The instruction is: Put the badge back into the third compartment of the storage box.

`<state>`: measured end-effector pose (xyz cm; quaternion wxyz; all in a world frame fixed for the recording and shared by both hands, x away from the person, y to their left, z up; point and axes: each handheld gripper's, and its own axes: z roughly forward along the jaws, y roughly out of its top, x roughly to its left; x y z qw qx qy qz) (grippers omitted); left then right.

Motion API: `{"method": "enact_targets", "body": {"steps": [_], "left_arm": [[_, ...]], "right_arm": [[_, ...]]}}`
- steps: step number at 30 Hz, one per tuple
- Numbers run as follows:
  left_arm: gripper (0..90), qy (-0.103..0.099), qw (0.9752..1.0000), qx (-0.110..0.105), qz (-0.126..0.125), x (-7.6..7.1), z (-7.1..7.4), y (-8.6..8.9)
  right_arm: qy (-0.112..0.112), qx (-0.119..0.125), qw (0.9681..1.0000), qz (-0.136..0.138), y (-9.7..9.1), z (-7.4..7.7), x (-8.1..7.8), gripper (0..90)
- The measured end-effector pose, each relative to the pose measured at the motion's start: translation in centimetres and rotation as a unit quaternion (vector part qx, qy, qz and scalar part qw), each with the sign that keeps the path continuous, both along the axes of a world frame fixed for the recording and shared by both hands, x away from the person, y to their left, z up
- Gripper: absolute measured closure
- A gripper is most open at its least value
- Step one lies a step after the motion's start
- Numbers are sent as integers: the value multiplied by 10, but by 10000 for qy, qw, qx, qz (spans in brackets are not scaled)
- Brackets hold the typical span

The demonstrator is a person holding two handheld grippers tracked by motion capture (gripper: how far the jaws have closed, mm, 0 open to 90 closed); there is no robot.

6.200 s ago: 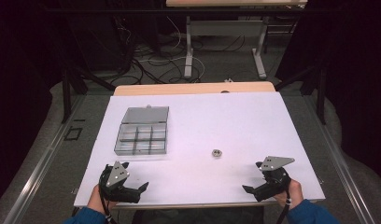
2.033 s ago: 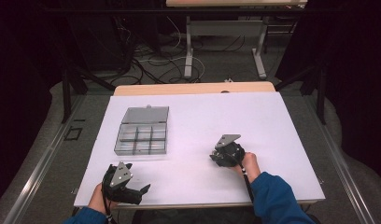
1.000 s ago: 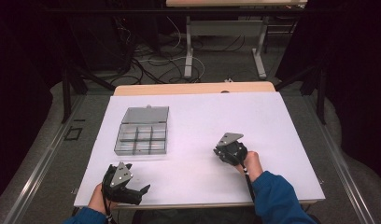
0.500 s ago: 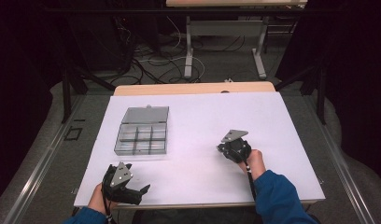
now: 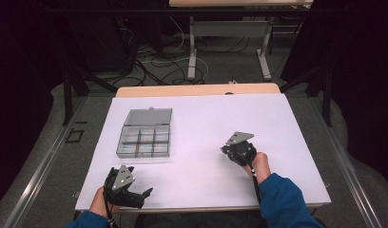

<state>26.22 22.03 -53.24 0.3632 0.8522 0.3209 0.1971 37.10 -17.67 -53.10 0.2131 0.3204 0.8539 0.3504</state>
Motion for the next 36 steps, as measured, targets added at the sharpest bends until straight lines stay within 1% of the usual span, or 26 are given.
{"method": "enact_targets", "body": {"steps": [2, 3, 4, 5, 7, 8, 9, 10, 11, 12, 15, 17, 18, 19, 21, 22, 26, 28, 30, 33, 35, 36], "left_arm": [[20, -1, 10000, 2, 1, 0, 0, 0], [20, 1, 10000, 0, 2, 0, 0, 0], [20, -2, 10000, 2, 2, 0, 0, 0], [20, -2, 10000, 1, 3, 0, 0, 0], [20, -7, 10000, 0, 4, 0, 0, 0], [21, -4, 10000, -1, 4, 0, 0, 0], [21, -3, 10000, -2, 8, 0, 0, 0], [21, -1, 10000, -2, 9, 0, 0, 0], [21, -2, 10000, -4, 10, 0, 0, 0], [20, -50, 10000, 32, -2, 1, 0, 1], [21, -55, 10000, 34, 7, 1, 0, 1], [21, -58, 10000, 23, 5, 1, 0, 1], [21, -58, 10000, 23, 5, 1, 0, 1], [21, -58, 10000, 22, 6, 1, 0, 1], [21, -44, 10000, 9, 7, 1, 0, 1], [21, -41, 10000, -7, -1, 1, 0, 1], [21, -51, 10000, -18, 0, 1, 0, 1], [21, -36, 10000, -17, -4, 1, 0, 1], [21, -14, 10000, -58, 16, 0, 0, 1], [21, -38, 10000, -67, 45, 0, 0, 1], [21, -32, 10000, -56, 35, 0, 0, 1], [21, -20, 10000, -48, 29, 0, 0, 1]], "right_arm": [[-6, 33, 10000, -37, 0, 1, -1, 881], [-149, 126, 9998, 4, 0, 0, 0, 881], [-117, 115, 9999, -15, -1, 4, -2, 880], [-117, 115, 9999, -15, -1, 4, -2, 880], [-222, 191, 9996, -26, -3, 7, -3, 880], [-171, 223, 9996, -57, -3, 9, -5, 880], [-280, 267, 9992, -72, -3, 10, -4, 880], [-299, 292, 9991, -25, -3, 11, -4, 880], [-306, 313, 9990, -83, -3, 12, -6, 880], [-327, 331, 9989, -70, -3, 12, -6, 881], [-311, 342, 9989, -18, -3, 15, -7, 880], [-386, 400, 9985, -2, -1, 15, -8, 881], [-360, 397, 9986, 5, 0, 16, -8, 881], [-432, 414, 9982, 5, 1, 16, -9, 881], [-398, 405, 9984, 48, 1, 18, -10, 881], [-432, 418, 9982, 60, 2, 18, -10, 881], [-445, 486, 9978, 64, 3, 19, -11, 881], [-418, 471, 9980, 71, 3, 20, -11, 881], [-475, 493, 9976, 75, 3, 20, -11, 881], [-500, 528, 9973, 54, 4, 22, -12, 881], [-564, 595, 9966, 56, 3, 25, -13, 881], [-647, 659, 9957, 34, 4, 25, -13, 881]]}}
